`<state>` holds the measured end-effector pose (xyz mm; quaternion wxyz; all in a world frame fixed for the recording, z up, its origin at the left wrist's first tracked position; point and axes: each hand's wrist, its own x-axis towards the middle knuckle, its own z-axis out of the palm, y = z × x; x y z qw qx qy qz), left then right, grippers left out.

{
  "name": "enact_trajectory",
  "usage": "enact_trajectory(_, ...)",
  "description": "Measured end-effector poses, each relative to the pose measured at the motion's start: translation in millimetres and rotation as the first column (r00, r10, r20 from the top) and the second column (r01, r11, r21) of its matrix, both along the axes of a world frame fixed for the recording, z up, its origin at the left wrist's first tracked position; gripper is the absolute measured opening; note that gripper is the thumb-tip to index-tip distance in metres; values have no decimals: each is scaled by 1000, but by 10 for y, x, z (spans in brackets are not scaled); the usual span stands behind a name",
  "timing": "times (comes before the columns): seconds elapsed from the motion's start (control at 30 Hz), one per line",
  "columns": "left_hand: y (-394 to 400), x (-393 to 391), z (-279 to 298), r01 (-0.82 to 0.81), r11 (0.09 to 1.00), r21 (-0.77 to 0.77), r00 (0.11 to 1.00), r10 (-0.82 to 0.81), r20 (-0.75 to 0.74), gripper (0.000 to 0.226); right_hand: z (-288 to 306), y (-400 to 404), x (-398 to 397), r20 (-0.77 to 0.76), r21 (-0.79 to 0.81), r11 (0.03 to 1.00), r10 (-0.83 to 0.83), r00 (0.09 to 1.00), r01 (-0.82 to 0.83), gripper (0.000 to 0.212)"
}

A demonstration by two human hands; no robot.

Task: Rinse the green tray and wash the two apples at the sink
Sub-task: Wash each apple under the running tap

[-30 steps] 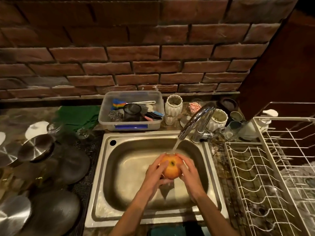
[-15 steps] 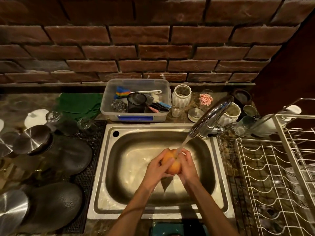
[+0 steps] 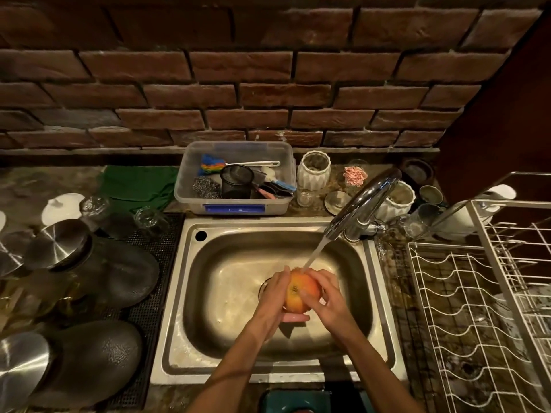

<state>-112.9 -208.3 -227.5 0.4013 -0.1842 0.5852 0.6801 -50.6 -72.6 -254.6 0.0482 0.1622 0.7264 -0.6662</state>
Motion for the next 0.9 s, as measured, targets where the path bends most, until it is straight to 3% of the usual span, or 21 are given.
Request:
enact_trajectory(0.13, 24, 23, 4, 68, 997, -24, 994, -69, -84, 36, -55, -94, -15, 73, -256, 942, -206, 976, 218, 42)
enact_trajectory(0.23, 12, 97, -70, 132, 979, -157, 935, -176, -309, 45, -72, -183, -103, 189, -308, 869, -344, 920, 388, 40)
enact_trajectory(0.33, -43, 130, -183, 200, 929, -313, 834, -329, -443, 49, -63, -228, -168, 269, -371, 819, -356, 895, 438, 23)
enact_trajectory(0.5, -81, 151, -246, 257, 884, -390, 732, -442, -519, 38, -30, -198, -242, 413, -511, 745, -224, 883, 428, 27)
enact_trajectory(0.63, -55, 139, -317, 145, 937, -317, 873, -273, -405, 50, 11, -122, -288, 455, -491, 800, -101, 885, 344, 31)
enact_trajectory(0.73, 37, 78, -250, -2, 954, -298, 920, -115, -374, 27, 4, -142, -273, 373, -417, 856, -146, 916, 306, 42)
enact_trajectory(0.83, 52, -5, -154, 33, 948, -316, 922, -151, -357, 24, -62, -156, -186, 264, -270, 938, -144, 954, 217, 52)
enact_trajectory(0.9, 38, -27, -126, 58, 959, -279, 965, -125, -230, 37, -74, -132, -150, 149, -78, 994, -67, 987, 80, 54)
